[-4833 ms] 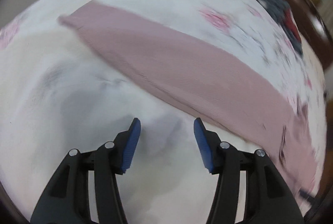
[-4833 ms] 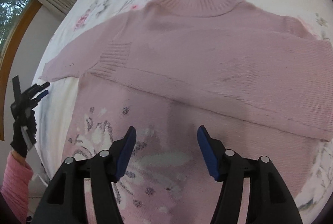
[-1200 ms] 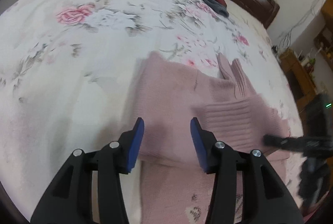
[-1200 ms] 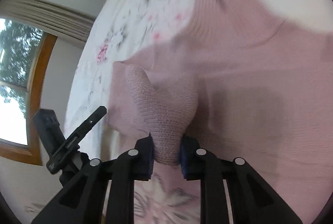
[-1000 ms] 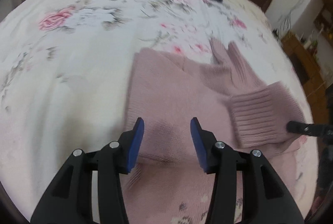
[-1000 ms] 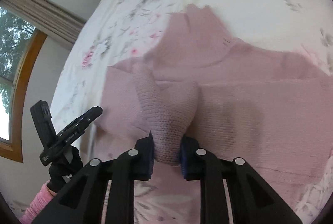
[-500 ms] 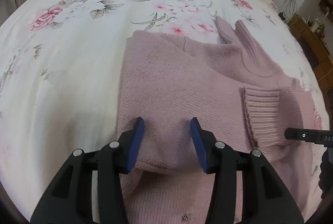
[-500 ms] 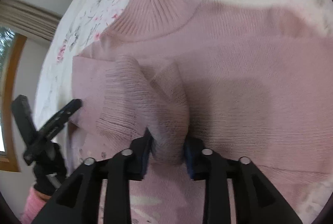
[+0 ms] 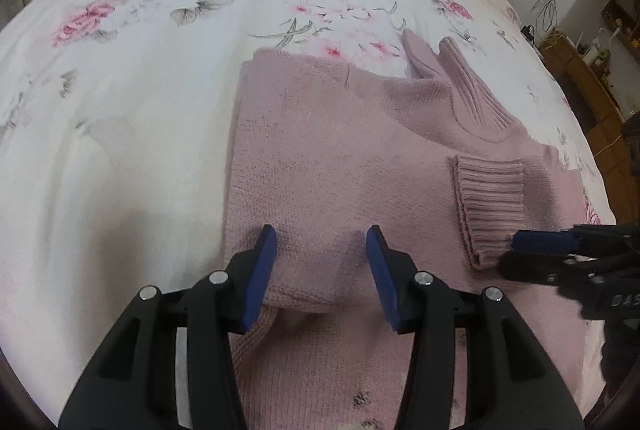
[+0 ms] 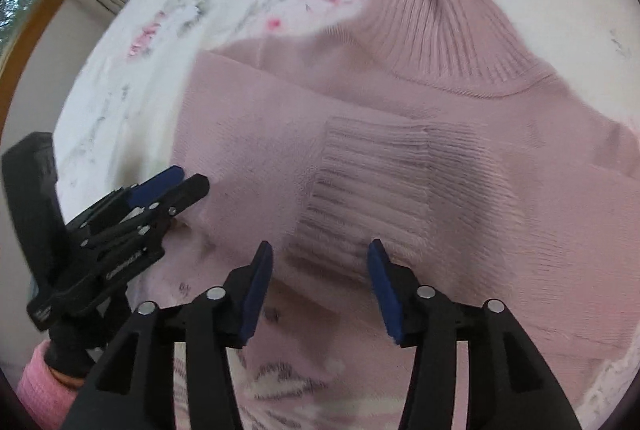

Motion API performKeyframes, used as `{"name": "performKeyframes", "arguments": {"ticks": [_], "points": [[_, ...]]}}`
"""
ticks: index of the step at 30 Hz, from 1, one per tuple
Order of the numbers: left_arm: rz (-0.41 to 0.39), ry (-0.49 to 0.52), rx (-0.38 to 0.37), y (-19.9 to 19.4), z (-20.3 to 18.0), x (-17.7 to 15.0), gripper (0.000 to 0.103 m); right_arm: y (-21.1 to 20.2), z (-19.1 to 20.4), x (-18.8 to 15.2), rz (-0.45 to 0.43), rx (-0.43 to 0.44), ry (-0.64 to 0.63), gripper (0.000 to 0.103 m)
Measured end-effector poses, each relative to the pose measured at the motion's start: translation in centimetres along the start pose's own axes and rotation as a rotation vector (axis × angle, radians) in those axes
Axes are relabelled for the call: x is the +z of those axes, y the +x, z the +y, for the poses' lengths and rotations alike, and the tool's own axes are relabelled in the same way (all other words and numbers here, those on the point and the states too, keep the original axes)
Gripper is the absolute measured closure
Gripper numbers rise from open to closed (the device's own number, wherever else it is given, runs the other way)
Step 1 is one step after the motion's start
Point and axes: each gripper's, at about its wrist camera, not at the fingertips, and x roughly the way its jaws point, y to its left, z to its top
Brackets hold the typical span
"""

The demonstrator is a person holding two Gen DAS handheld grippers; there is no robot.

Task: Fold small clothes

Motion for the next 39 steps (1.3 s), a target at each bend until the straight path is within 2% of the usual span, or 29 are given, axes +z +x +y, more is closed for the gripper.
{"name": "performKeyframes", "arguments": {"ticks": [1, 2, 5, 6, 7, 9, 10, 11, 13, 17, 21, 24, 27, 30, 33, 35, 36, 39], "points": [[-0.002, -0.001, -0.003, 0.1, 0.1, 0.0, 0.056, 0.5, 0.2, 0.2, 0.001, -0.011, 0.0, 0.042], [-0.001, 0.003, -0.001, 0.2, 0.1, 0.0, 0.056, 0.8, 0.0, 0.4, 0.003, -0.016, 0.006, 0.039], [-0.002, 0.021, 0.01, 0.4, -0.3, 0.0, 0.055, 2.2, 0.6, 0.7, 0.001, -0.084, -0.025, 0.042], [-0.002, 0.024, 0.013, 0.4, -0.3, 0.0, 0.054, 2.5, 0.7, 0.7, -0.012, -0.125, -0.049, 0.048], [-0.001, 0.025, 0.014, 0.4, -0.4, 0.0, 0.054, 2.6, 0.5, 0.6, -0.022, -0.147, -0.06, 0.059], [0.0, 0.026, 0.013, 0.5, -0.3, 0.0, 0.054, 2.2, -0.1, 0.4, -0.037, -0.126, -0.062, 0.073], [0.0, 0.026, 0.013, 0.5, -0.3, 0.0, 0.054, 1.6, -0.8, 0.2, -0.044, -0.127, -0.054, 0.092], [0.0, 0.026, 0.01, 0.6, -0.3, 0.0, 0.054, 1.2, -1.5, 0.1, -0.049, -0.108, -0.037, 0.093], [-0.001, 0.028, 0.007, 0.7, -0.2, 0.0, 0.054, -0.9, -3.6, -0.7, -0.081, 0.002, 0.026, 0.094], [-0.002, 0.027, 0.01, 0.8, -0.3, 0.0, 0.054, -6.0, -8.1, -2.5, -0.174, 0.112, 0.133, 0.094], [-0.005, 0.037, 0.027, 0.9, -0.6, -0.1, 0.053, -10.0, -12.5, -4.0, -0.247, 0.132, 0.224, 0.094], [-0.008, 0.044, 0.037, 0.9, -0.7, -0.2, 0.052, -11.8, -15.7, -5.5, -0.258, 0.119, 0.279, 0.094], [-0.012, 0.049, 0.042, 0.9, -0.9, -0.3, 0.047, -11.5, -19.2, -6.9, -0.241, 0.085, 0.34, 0.094], [-0.013, 0.076, 0.062, 1.1, -1.5, -0.4, 0.043, -10.7, -22.3, -8.6, -0.212, 0.096, 0.393, 0.093], [-0.005, 0.103, 0.08, 1.2, -2.0, -0.5, 0.041, -9.3, -24.0, -9.7, -0.187, 0.134, 0.422, 0.085], [0.002, 0.118, 0.092, 1.0, -2.3, -0.2, 0.041, -9.1, -25.3, -10.4, -0.191, 0.16, 0.45, 0.071], [0.001, 0.125, 0.096, 0.7, -2.6, -0.1, 0.041, -9.0, -25.5, -10.4, -0.199, 0.197, 0.452, 0.068], [-0.05, 0.132, 0.05, -0.8, -3.8, 0.5, 0.04, -8.6, -26.4, -10.2, -0.204, 0.28, 0.498, 0.059]]}}
